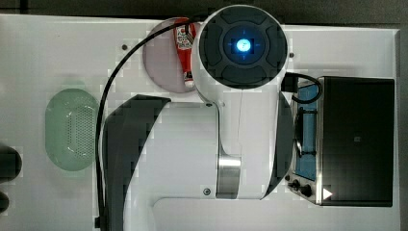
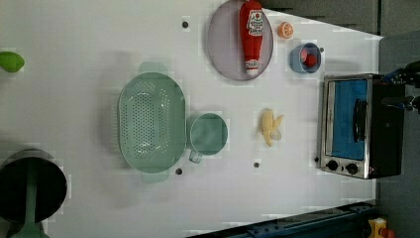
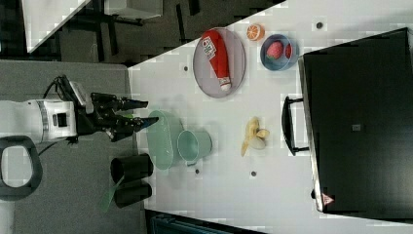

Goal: Pick Banana and place it in mug.

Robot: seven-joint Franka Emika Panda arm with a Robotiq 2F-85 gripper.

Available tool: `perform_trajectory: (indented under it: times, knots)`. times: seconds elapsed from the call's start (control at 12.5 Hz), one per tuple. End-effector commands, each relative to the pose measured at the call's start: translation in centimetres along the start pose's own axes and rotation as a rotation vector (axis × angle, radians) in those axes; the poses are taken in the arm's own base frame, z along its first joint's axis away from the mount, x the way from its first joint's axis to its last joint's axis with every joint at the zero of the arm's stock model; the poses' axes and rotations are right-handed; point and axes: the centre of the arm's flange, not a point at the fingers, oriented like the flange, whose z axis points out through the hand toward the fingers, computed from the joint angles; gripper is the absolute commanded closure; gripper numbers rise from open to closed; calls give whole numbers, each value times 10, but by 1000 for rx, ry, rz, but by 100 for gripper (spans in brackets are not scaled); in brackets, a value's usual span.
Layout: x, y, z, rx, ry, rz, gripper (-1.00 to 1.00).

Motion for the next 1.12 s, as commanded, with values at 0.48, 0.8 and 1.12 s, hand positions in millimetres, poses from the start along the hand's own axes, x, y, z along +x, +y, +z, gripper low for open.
perform_trajectory:
  times: [0.48, 0.8, 1.12]
  knots:
    - [-67, 113, 34, -77, -128, -73, -100]
    - [-61, 90, 133, -46, -91, -255, -100]
    - [-53, 78, 222, -19, -65, -553, -100]
